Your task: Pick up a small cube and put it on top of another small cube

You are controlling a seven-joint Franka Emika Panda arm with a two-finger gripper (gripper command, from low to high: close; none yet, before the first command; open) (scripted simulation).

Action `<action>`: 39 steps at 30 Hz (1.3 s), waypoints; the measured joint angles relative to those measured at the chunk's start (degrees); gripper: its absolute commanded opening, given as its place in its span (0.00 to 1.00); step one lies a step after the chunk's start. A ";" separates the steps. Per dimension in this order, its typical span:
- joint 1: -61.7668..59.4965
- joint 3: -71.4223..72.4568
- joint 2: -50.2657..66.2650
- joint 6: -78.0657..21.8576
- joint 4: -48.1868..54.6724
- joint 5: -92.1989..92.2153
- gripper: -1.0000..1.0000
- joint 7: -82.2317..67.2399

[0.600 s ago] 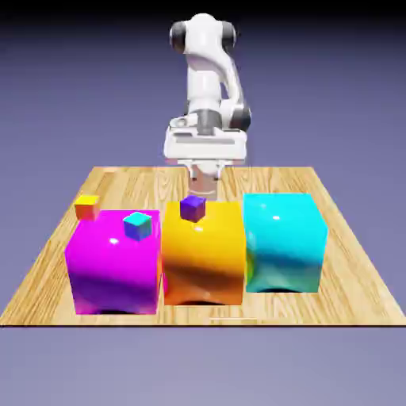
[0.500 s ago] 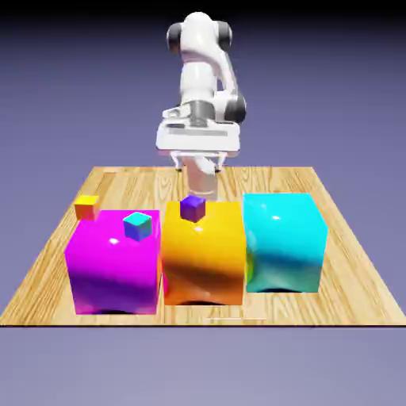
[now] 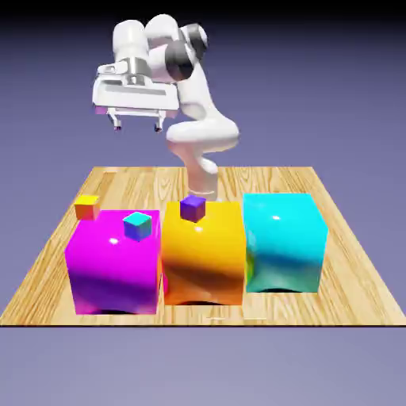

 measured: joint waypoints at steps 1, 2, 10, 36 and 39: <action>0.95 -2.08 -0.71 -1.59 1.06 -0.23 0.50 -2.14; 1.91 -4.15 -1.43 -3.17 2.11 -0.46 0.50 -4.28; 9.54 -20.76 -7.15 -15.87 10.57 -2.32 0.50 -21.42; 34.35 -74.75 -25.73 -57.12 38.05 -8.34 0.50 -77.12; 37.21 -80.98 -27.87 -61.88 41.22 -9.03 0.50 -83.55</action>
